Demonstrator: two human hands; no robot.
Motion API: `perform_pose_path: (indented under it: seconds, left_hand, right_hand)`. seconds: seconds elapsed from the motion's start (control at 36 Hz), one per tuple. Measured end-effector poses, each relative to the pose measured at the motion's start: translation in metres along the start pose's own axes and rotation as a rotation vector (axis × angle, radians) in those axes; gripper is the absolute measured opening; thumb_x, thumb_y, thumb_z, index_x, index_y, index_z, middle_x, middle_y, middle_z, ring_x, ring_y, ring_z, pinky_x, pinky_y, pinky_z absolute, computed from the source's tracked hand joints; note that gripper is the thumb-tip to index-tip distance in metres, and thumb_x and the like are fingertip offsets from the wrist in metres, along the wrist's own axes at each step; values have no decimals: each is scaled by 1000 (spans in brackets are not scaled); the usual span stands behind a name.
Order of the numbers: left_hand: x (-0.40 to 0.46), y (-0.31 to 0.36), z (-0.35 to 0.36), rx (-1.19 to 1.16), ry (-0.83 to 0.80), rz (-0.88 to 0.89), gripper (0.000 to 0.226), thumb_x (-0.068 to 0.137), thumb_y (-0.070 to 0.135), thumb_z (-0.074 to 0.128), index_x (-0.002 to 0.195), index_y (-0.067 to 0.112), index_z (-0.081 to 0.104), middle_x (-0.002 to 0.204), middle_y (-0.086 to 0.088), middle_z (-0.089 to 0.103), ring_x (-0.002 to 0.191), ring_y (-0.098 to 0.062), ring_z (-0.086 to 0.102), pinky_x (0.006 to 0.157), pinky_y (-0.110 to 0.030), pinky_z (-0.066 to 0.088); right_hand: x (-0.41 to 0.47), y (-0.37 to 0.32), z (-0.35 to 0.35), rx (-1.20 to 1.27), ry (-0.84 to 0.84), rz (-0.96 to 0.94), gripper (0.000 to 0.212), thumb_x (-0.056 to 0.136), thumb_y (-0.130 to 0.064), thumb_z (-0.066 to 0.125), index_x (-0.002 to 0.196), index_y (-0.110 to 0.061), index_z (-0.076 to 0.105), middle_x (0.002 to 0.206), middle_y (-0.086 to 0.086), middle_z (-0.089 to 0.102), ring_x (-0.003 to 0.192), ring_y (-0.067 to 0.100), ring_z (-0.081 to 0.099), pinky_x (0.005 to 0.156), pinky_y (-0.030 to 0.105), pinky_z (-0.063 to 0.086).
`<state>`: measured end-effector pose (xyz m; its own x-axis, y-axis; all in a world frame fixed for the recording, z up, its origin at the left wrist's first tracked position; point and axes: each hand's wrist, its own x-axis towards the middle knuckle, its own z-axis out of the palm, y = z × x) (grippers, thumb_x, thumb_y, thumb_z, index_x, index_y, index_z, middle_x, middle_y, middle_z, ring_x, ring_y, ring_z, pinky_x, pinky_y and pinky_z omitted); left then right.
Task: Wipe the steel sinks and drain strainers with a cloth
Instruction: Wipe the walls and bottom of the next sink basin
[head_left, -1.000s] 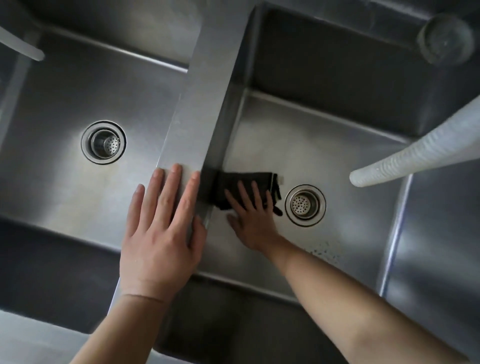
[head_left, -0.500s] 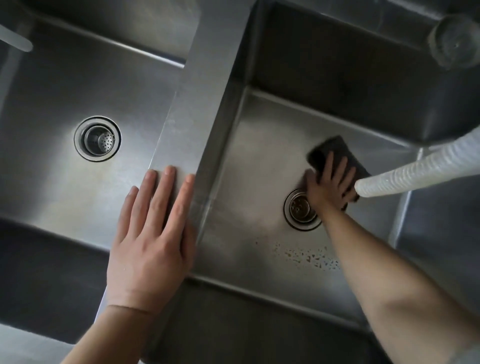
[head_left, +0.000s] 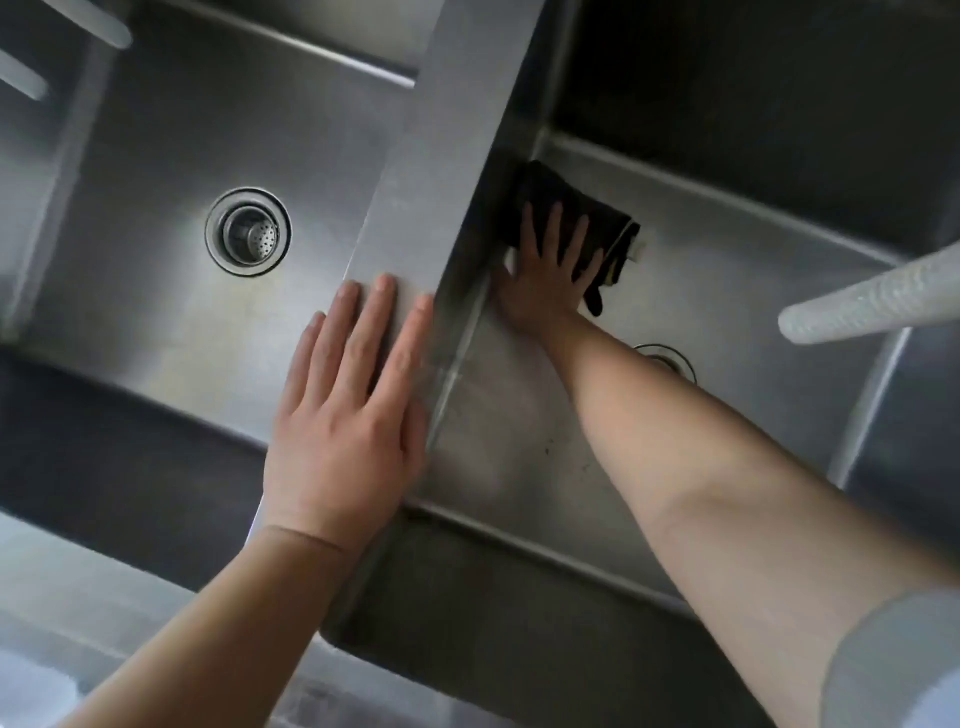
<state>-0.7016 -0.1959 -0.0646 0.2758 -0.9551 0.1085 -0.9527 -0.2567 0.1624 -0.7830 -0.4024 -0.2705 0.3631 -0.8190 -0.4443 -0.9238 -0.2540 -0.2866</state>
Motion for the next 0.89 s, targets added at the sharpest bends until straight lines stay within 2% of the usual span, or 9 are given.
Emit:
perform_pose_path:
  seconds: [0.19,0.25,0.33,0.42,0.5,0.58,0.67,0.78,0.89]
  left_hand:
    - [2,4,-4,9,-10,-28,59,94,11,51,153,13,39,158,-16,36,148,-37,29,120,-51,25]
    - [2,4,-5,9,-7,-31,61,92,10,52,152,13,39,158,-16,37,147,-37,30,121,-50,24]
    - [2,5,-7,-2,-39,-29,66,90,11,52,154,13,36,159,-15,34,149,-37,27,122,-50,22]
    - [2,3,-6,-13,-74,-45,68,89,14,52,155,14,34,161,-15,31,150,-36,24,122,-50,20]
    - [2,2,-7,-31,-73,-45,69,89,15,52,155,15,33,161,-14,30,150,-36,24,123,-48,19]
    - [0,2,-8,-58,-70,-46,69,90,16,51,156,17,30,162,-12,30,151,-35,22,123,-46,17]
    - [0,-1,-7,-81,-79,-41,69,90,17,49,156,18,29,162,-12,29,151,-34,20,124,-45,15]
    - [0,0,-14,-125,-156,-29,73,88,19,49,157,19,25,164,-12,22,153,-35,14,124,-46,11]
    - [-4,0,-25,-130,-204,100,77,86,21,54,157,19,25,163,-21,17,151,-43,9,124,-52,0]
  right_hand:
    - [-134,34,44,-143,-137,-336,75,97,-55,36,159,-36,0,167,4,-11,150,35,-21,116,60,-16]
    - [-172,42,58,-201,-222,-444,71,98,-53,34,159,-38,0,168,2,-11,150,34,-23,116,61,-16]
    - [-216,63,68,-335,-399,-657,65,99,-46,37,157,-43,7,167,-4,-10,150,32,-22,113,55,-27]
    - [-231,73,61,-417,-565,-791,60,98,-42,43,154,-46,21,167,-9,-5,153,28,-16,116,57,-17]
    - [-226,56,36,-428,-662,-704,47,99,-39,45,146,-45,42,167,-13,7,154,20,-10,118,57,-11]
    - [-230,36,11,-481,-701,-566,40,100,-42,43,139,-40,53,166,-11,15,155,20,-6,117,62,-8]
    - [-254,28,-7,-263,-663,-325,37,99,-43,46,133,-36,60,164,-7,24,154,23,3,117,59,0]
    - [-292,37,-35,122,-547,40,46,93,-50,47,139,-43,50,163,-6,24,152,24,14,115,60,11]
    - [-331,70,-68,111,-558,231,60,94,-68,38,149,-46,34,167,-10,6,154,24,5,118,61,7]
